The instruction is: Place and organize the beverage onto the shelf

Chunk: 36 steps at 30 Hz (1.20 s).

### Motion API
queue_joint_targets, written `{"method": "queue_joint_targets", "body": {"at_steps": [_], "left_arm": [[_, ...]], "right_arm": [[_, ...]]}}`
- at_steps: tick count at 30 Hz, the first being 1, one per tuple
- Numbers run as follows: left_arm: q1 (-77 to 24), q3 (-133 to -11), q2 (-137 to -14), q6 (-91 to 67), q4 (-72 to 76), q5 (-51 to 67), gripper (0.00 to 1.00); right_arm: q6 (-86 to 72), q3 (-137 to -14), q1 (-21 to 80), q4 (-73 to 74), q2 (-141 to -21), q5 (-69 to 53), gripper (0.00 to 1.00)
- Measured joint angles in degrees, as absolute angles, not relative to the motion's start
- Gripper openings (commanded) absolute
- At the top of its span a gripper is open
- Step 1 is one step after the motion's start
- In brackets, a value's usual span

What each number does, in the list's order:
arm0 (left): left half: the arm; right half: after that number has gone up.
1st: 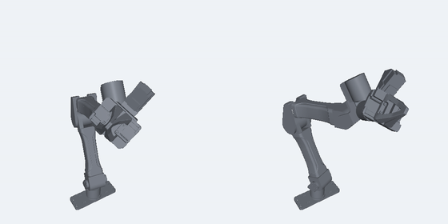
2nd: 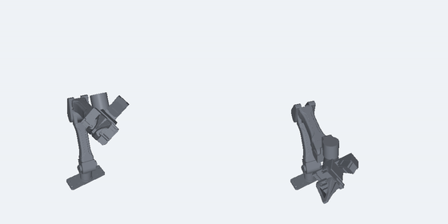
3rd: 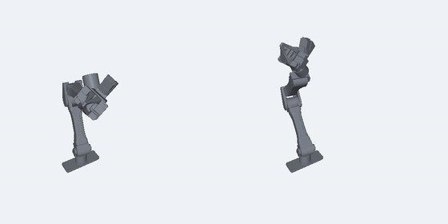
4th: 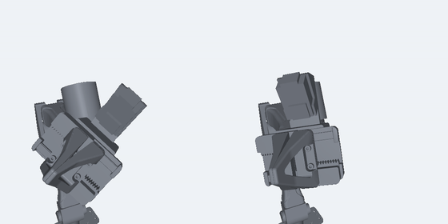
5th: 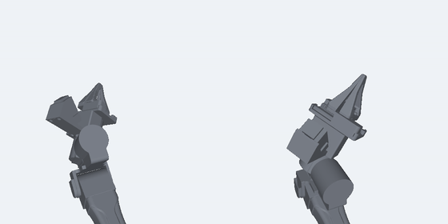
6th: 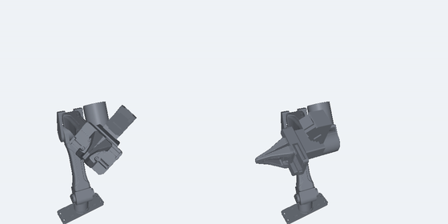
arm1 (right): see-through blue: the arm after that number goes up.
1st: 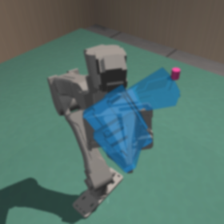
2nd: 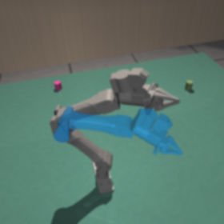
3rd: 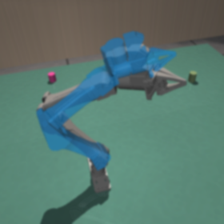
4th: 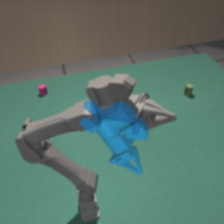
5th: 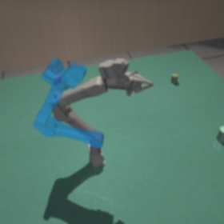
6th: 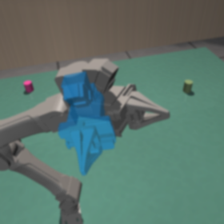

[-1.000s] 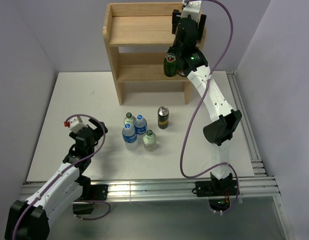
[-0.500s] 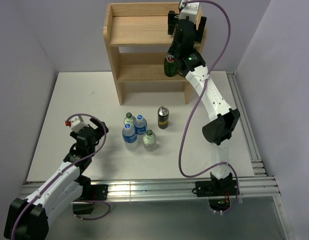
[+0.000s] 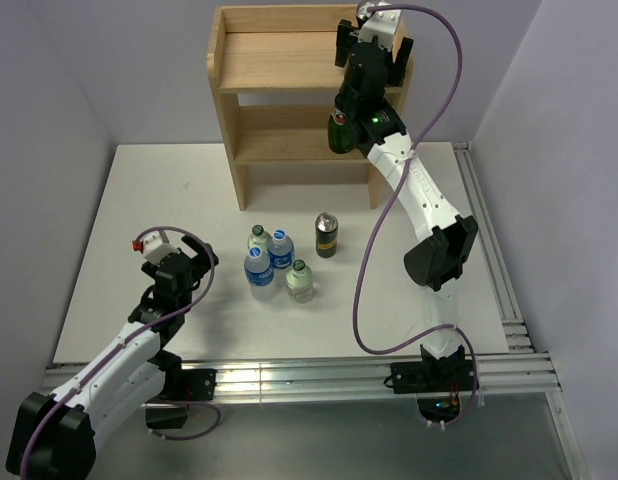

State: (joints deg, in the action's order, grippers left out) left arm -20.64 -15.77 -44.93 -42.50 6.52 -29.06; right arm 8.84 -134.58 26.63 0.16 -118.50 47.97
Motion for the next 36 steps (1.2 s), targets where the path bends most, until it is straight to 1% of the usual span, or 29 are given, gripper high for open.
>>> {"method": "queue_joint_targets", "body": {"at_steps": [36], "left_arm": [[-22.3,-17.1,-47.9,-42.5,6.1,-31.4,0.98]], "right_arm": [[5.5,-130.1,26.3,-0.1,-114.1,45.3,0.99]]}}
